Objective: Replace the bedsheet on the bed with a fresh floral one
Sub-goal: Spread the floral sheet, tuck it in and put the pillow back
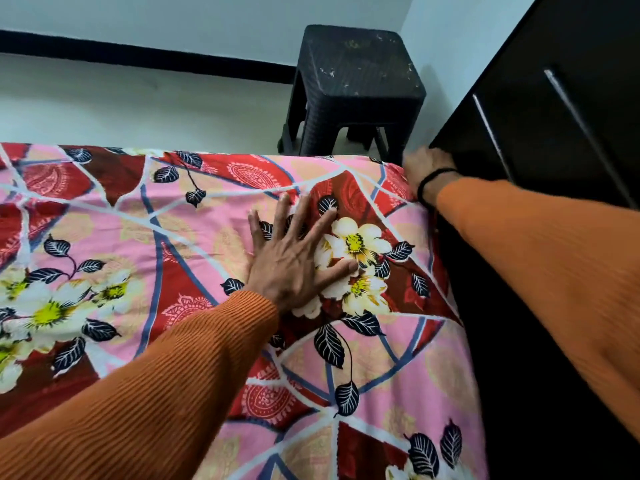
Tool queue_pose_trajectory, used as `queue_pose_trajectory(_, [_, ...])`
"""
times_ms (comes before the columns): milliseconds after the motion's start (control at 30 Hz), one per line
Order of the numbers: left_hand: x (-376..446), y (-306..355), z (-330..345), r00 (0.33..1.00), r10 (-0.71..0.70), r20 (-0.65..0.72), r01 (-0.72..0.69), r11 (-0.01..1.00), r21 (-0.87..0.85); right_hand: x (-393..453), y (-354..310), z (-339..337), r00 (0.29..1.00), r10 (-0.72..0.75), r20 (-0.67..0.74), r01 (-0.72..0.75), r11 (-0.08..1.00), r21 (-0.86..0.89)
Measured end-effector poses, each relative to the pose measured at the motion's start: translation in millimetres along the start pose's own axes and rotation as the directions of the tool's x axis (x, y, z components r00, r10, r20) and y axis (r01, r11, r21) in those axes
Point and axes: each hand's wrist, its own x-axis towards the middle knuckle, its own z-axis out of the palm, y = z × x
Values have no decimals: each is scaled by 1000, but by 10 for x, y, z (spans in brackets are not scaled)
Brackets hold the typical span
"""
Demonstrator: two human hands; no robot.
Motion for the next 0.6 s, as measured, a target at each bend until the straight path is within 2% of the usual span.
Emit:
queue_pose_trajectory(67, [18, -4, 42, 1000, -13, 27, 12, 1000, 10, -87, -57, 206, 988, 132, 80, -148, 958, 245])
queue_pose_trajectory(133, [24, 6, 37, 999, -22, 32, 22, 1000, 13, -77, -46, 355, 935, 282, 217, -355, 778, 518])
queue_pose_trajectory(200, [29, 7, 41, 999, -24, 28, 24, 999, 32, -38, -61, 443, 854, 356, 379, -515, 483, 708])
queue_pose_trajectory(233, [24, 7, 47, 999, -24, 23, 23, 999, 44, -18, -80, 502, 816, 350, 459, -560, 287, 777])
queue_pose_trajectory(300, [9, 9, 52, 1000, -24, 10, 23, 998, 54, -60, -128, 613, 780, 219, 586, -585, -76, 807])
queue_pose_trajectory(333, [4, 9, 56, 1000, -24, 10, 24, 998, 54, -138, -145, 664, 774, 148, 615, -589, -188, 786])
queue_pose_trajectory(467, [4, 22, 84, 1000, -18, -8, 18, 997, 70, -458, -111, 741, 782, -138, 608, -615, -335, 714])
queue_pose_trajectory(600, [7, 33, 116, 999, -9, -43, 11, 999, 52, -557, -101, 858, 817, -239, 525, -570, -473, 671])
